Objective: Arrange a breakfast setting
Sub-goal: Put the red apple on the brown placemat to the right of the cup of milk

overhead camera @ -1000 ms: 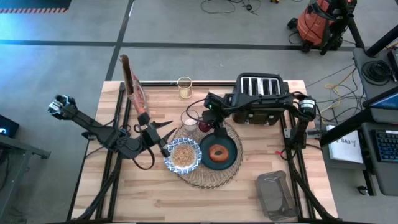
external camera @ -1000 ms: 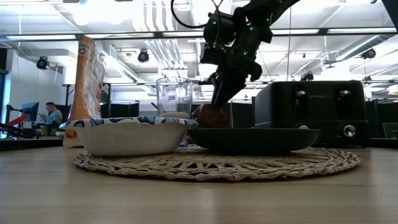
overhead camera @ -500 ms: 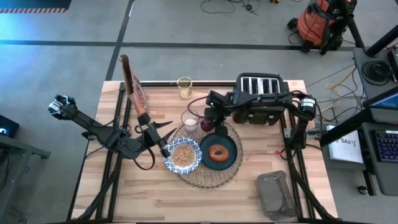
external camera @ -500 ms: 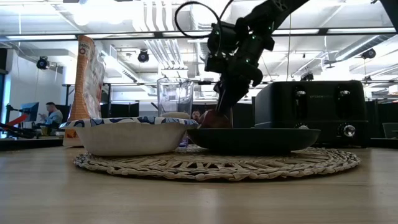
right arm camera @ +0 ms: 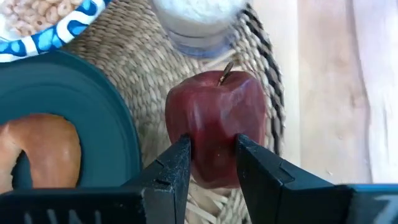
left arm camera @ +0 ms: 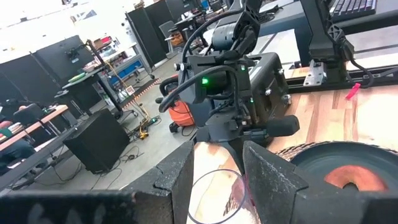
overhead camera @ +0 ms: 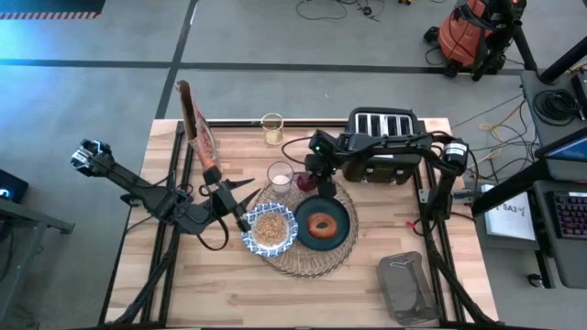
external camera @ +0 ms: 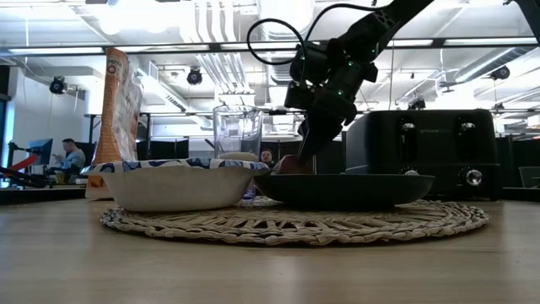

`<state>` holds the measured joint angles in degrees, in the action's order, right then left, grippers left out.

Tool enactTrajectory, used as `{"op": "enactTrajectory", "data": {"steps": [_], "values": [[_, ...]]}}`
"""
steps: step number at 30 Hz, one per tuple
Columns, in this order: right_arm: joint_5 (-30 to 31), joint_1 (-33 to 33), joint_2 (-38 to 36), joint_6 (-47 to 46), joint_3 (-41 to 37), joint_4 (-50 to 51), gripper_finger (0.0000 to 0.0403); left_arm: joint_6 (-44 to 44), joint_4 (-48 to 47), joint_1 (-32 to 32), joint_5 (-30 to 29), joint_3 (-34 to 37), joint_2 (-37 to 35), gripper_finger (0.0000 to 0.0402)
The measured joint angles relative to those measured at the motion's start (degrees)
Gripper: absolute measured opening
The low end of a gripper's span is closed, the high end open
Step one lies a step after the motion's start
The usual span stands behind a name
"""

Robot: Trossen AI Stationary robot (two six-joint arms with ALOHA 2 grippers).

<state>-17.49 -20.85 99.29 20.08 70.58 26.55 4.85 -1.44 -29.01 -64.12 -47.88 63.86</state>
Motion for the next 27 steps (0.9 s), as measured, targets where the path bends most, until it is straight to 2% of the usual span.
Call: {"op": "enactTrajectory", "data": {"steps": [7, 12, 17, 25, 27], "values": [[0.6, -3.0, -3.2, -0.1, -0.8, -0.9, 0.0107, 0.3, 0.0, 0.0, 0.0, 0.0, 0.0, 0.0123], [-1.6, -6.4, -7.3, -2.0, -4.5, -6.4, 0.0107, 0.2, 0.1, 0.0, 0.0, 0.0, 0.0, 0.0123], [-6.3, -8.8, -13.2, -10.4, -14.8, -23.4, 0.0106, 0.6, -0.1, 0.0, 0.0, 0.0, 0.0, 0.0123], [-6.2, -6.6, -19.5, -22.0, -32.6, -55.5, 0.0106, 0.9, -0.3, 0.0, 0.0, 0.0, -0.1, 0.0123], [-3.3, -5.4, -19.7, -23.6, -35.9, -61.4, 0.0106, 0.9, -0.4, 0.0, 0.0, 0.0, -0.1, 0.0123]]}}
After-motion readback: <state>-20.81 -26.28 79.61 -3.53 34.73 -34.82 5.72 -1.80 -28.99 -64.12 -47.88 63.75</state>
